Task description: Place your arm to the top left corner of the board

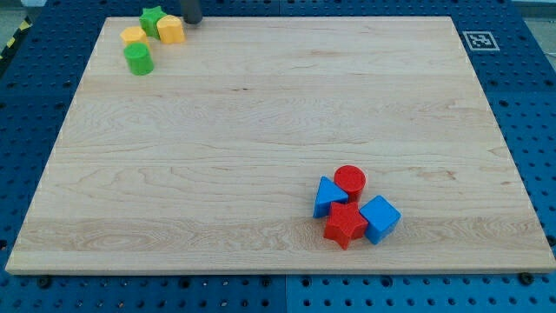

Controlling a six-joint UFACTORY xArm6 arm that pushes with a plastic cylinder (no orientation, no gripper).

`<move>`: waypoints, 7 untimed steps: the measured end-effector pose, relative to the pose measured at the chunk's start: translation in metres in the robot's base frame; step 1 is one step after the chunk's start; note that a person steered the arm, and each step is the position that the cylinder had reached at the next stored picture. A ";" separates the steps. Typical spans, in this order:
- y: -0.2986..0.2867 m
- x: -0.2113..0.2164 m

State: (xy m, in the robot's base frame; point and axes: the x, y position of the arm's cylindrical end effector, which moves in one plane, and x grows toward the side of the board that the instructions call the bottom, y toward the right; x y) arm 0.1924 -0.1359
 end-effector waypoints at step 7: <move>-0.169 0.158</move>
State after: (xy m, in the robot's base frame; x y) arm 0.3504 -0.3051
